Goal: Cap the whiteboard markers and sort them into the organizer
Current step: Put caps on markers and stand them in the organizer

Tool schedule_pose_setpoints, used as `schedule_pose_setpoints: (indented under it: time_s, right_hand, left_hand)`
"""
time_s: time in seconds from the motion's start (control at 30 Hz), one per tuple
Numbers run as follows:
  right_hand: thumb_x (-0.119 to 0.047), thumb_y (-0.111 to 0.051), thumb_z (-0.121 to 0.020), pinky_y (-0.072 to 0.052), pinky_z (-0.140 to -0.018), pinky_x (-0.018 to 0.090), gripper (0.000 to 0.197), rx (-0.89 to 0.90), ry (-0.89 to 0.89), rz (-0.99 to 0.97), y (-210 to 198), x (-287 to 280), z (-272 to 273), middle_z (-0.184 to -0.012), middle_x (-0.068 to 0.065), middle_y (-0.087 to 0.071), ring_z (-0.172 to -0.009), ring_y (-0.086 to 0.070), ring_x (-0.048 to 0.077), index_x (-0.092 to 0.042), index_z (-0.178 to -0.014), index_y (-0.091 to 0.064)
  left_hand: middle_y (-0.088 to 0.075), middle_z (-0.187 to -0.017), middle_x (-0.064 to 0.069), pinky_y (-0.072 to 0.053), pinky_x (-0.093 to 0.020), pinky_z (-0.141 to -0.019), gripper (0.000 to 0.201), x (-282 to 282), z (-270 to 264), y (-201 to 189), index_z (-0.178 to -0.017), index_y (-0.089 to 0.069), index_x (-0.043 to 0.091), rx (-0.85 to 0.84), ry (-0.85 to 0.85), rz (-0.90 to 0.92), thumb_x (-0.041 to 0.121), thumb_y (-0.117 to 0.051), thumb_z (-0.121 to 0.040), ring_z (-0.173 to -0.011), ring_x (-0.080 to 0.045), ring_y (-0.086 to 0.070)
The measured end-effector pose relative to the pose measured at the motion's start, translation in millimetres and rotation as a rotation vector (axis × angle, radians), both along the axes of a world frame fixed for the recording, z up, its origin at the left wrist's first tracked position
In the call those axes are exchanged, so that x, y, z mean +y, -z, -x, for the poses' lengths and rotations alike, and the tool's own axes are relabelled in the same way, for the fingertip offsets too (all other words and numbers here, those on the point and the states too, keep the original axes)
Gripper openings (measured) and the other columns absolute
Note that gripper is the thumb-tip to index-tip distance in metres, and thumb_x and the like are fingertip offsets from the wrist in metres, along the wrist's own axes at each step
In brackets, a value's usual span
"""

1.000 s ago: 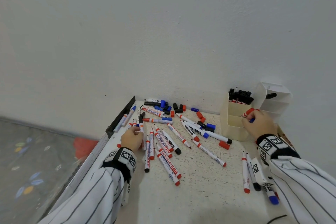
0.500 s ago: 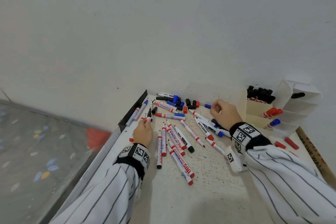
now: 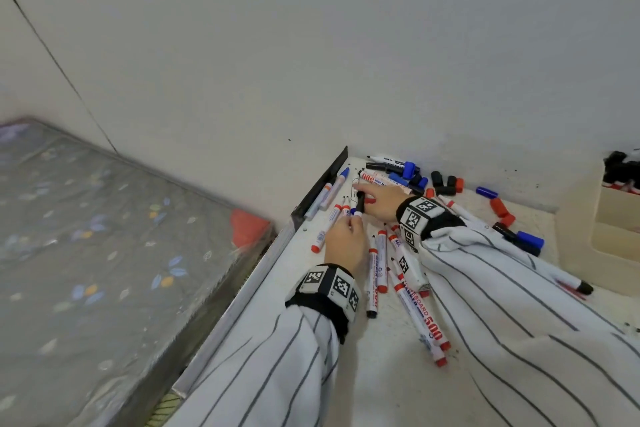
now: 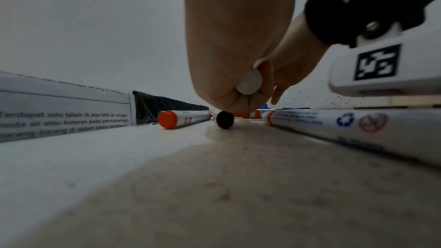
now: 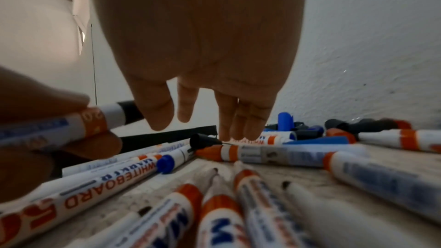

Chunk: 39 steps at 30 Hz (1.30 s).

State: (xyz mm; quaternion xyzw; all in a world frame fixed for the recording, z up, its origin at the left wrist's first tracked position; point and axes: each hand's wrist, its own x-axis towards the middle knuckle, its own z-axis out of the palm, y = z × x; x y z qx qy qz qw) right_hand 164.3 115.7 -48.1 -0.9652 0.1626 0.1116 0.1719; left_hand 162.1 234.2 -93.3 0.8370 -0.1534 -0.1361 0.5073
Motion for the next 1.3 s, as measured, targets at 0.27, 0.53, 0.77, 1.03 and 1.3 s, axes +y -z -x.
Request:
schedule_pose_setpoints:
  time_s: [0.27,0.53,0.77,1.03,1.3]
  right_hand:
    - [-0.027,-0.038,-0.096,-0.034,-0.105,0.046,0.039,0.004,0.142,0.076,9.8,-10.2,-18.4,-0.136,0.004,-0.048,-0.120,-0.048,0.026,-0.027,-0.134,-0.040]
    - [-0.024,-0.042,-0.097,-0.041,-0.057,0.028,0.019,-0.509,0.430,-0.188,-15.5,-34.9,13.3,-0.082,0.007,-0.056,-0.062,-0.048,0.017,-0.011,-0.110,-0.045]
    - [-0.010,-0.039,-0.097,-0.045,-0.084,0.024,0.025,-0.639,0.363,-0.273,-24.8,-30.0,56.3,-0.110,0.005,-0.052,-0.093,-0.052,0.014,-0.008,-0.119,-0.049]
    - [-0.008,-0.053,-0.091,-0.042,-0.069,0.012,0.016,-0.732,0.412,-0.389,-20.1,-22.2,87.2,-0.097,0.000,-0.054,-0.080,-0.054,0.004,-0.015,-0.103,-0.045]
    - [0.003,-0.048,-0.090,-0.050,-0.094,0.037,0.028,-0.724,0.422,-0.535,-17.5,-26.5,104.5,-0.116,0.007,-0.057,-0.106,-0.061,0.018,-0.014,-0.112,-0.053]
  left_hand:
    - [-0.043,-0.068,0.007,-0.029,-0.014,-0.054,0.029,-1.7,1.0,1.4,-0.080,-0.052,0.014,0.013,0.015,0.005,0.026,-0.035,-0.100,-0.063,-0.005,-0.042]
    - [-0.060,-0.111,0.001,-0.038,-0.021,-0.074,0.028,1.0,7.5,-7.2,-0.117,-0.058,0.017,0.123,0.123,0.037,0.029,-0.049,-0.093,-0.090,-0.007,-0.052]
    - [-0.056,-0.108,0.010,-0.032,-0.014,-0.078,0.030,4.8,13.1,-19.4,-0.123,-0.058,0.019,0.127,0.270,0.041,0.024,-0.049,-0.095,-0.093,-0.002,-0.046]
    - [-0.060,-0.124,0.000,-0.037,-0.021,-0.089,0.036,9.9,16.0,-24.4,-0.130,-0.054,0.021,0.107,0.388,0.016,0.026,-0.049,-0.095,-0.108,-0.012,-0.054]
    - [-0.055,-0.130,0.002,-0.034,-0.026,-0.095,0.037,5.6,15.8,-19.5,-0.130,-0.054,0.023,0.134,0.392,0.023,0.024,-0.053,-0.093,-0.119,-0.014,-0.049]
